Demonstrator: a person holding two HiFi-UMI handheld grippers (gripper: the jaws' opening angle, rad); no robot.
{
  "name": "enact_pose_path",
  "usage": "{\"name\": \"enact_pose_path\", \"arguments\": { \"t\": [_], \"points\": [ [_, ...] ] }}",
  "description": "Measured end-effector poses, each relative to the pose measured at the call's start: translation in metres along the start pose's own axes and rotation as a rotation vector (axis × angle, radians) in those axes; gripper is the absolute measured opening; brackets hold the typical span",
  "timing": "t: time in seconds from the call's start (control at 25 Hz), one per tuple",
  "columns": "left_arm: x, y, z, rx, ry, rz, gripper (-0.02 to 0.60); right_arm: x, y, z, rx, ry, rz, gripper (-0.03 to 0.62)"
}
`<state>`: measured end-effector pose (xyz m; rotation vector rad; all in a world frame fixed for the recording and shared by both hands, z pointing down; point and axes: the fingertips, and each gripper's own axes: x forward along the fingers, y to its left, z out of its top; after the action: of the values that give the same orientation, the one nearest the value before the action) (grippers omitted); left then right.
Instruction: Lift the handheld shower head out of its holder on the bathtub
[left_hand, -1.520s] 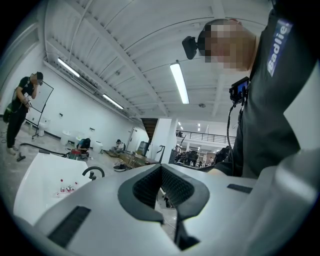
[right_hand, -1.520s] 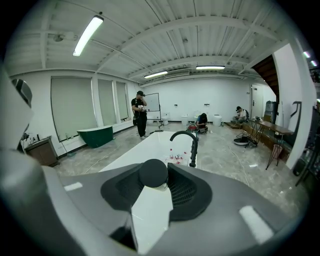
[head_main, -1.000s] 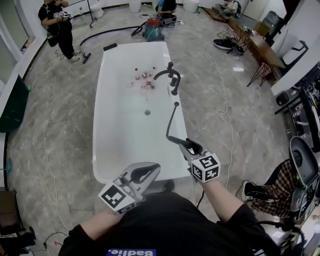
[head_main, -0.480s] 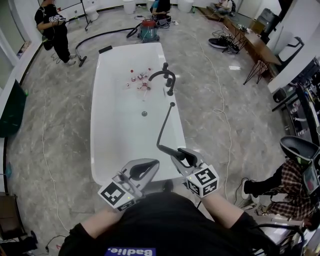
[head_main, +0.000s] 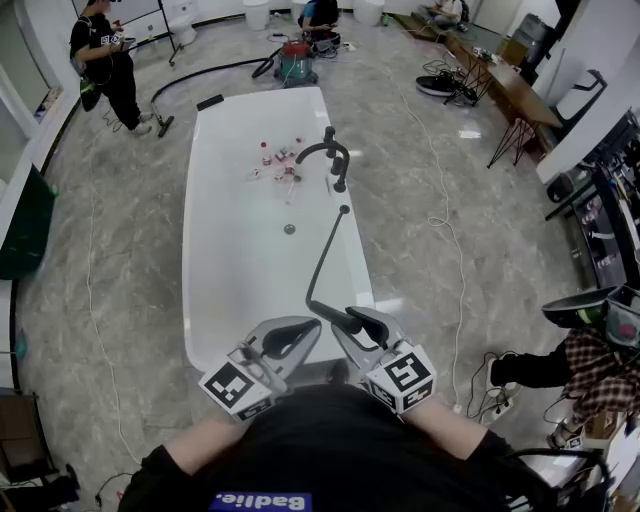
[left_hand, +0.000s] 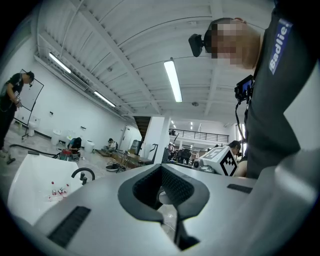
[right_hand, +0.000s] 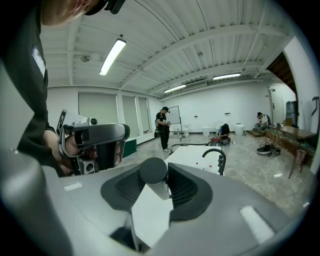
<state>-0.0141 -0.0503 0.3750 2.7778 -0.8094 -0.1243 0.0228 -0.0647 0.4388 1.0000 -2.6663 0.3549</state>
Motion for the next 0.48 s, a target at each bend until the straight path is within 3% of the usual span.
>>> {"name": "enact_pose_path", "arguments": {
  "t": [0.28, 0.48],
  "points": [
    [0.009, -0.0073, -0.0014, -0.005, -0.009, -0.006, 0.0, -0.0042, 0.0029, -0.0011, -0.014, -0.01, 0.008, 0.132],
    [0.0068, -0.009, -0.0109, -0.008, 0.048, -0.025, 0.0, 0.0027, 0.0, -0.004, 0.001, -0.005, 0.01, 0.132]
  ]
}}
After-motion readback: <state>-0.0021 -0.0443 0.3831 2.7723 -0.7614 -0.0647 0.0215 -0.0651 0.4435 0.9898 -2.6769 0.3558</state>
